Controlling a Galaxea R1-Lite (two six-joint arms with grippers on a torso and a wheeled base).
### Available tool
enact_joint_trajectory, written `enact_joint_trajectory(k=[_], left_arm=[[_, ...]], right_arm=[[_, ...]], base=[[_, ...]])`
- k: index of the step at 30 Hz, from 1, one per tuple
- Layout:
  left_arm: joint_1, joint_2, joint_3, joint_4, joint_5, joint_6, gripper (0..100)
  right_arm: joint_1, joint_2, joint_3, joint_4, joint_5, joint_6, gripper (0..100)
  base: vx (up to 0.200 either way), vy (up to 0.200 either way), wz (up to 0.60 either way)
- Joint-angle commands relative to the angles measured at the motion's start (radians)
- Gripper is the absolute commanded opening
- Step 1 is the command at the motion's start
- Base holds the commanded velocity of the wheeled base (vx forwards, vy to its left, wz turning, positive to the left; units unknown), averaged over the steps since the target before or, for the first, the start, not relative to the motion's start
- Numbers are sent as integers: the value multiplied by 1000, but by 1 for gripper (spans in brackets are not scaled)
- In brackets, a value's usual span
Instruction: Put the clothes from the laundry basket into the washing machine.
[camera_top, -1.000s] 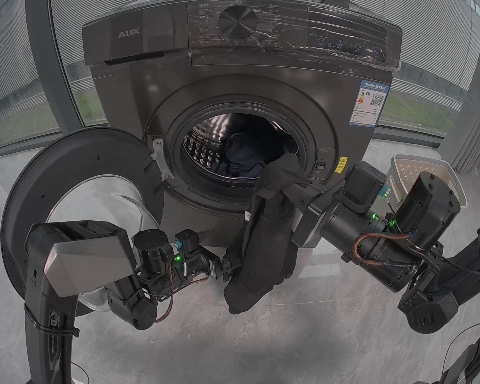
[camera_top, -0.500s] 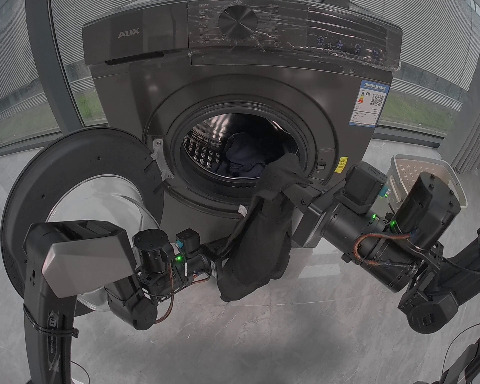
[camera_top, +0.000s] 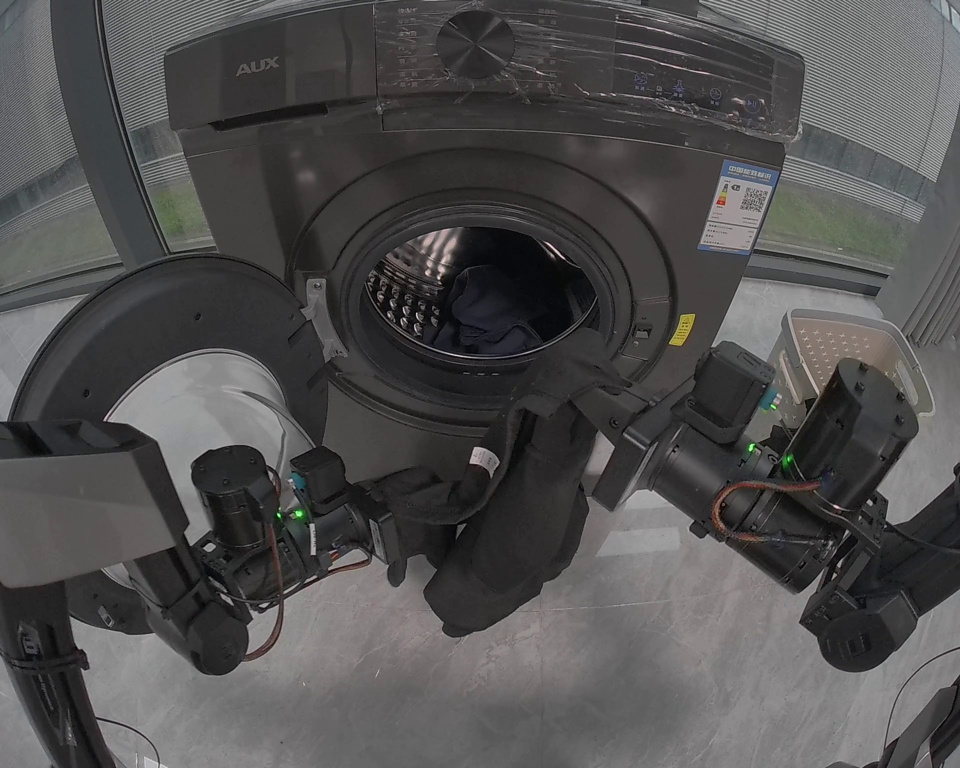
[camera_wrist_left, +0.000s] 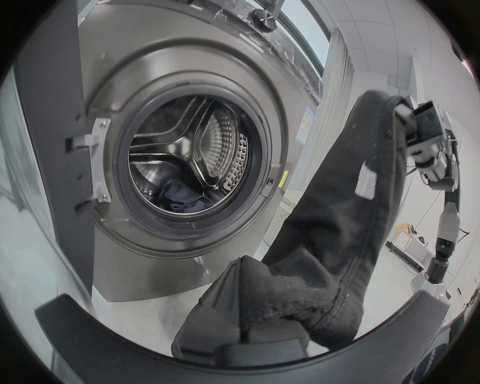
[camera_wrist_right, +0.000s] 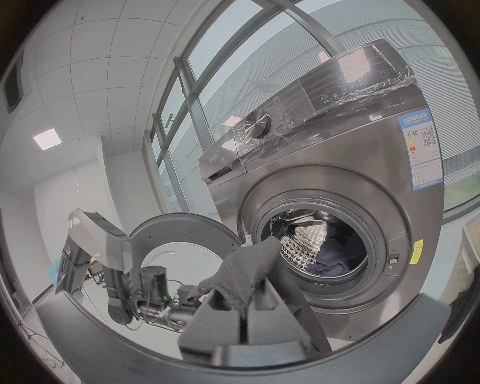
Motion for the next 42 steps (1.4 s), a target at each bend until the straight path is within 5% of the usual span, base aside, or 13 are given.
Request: enact_joint_trajectory(k=[1, 11, 14, 15, 42], left_arm=[[8, -149, 85, -9, -3, -4, 0], [49, -256, 82, -7, -4, -17, 0], [54, -319, 81, -4, -4, -37, 0], [52, -365, 79, -4, -4, -64, 0], [54, -462, 33, -4, 11, -76, 0]], right_arm=[[-8, -11, 27, 0, -1, 1, 0], [-68, -28, 183, -75, 36, 4, 0], [-79, -21, 234, -157, 66, 15, 0], [-87, -15, 242, -178, 76, 35, 0], [-200, -7, 145, -180, 71, 32, 0]], base=[[0, 0, 0], [0, 0, 0], [0, 0, 0], [0, 0, 0], [0, 0, 0]])
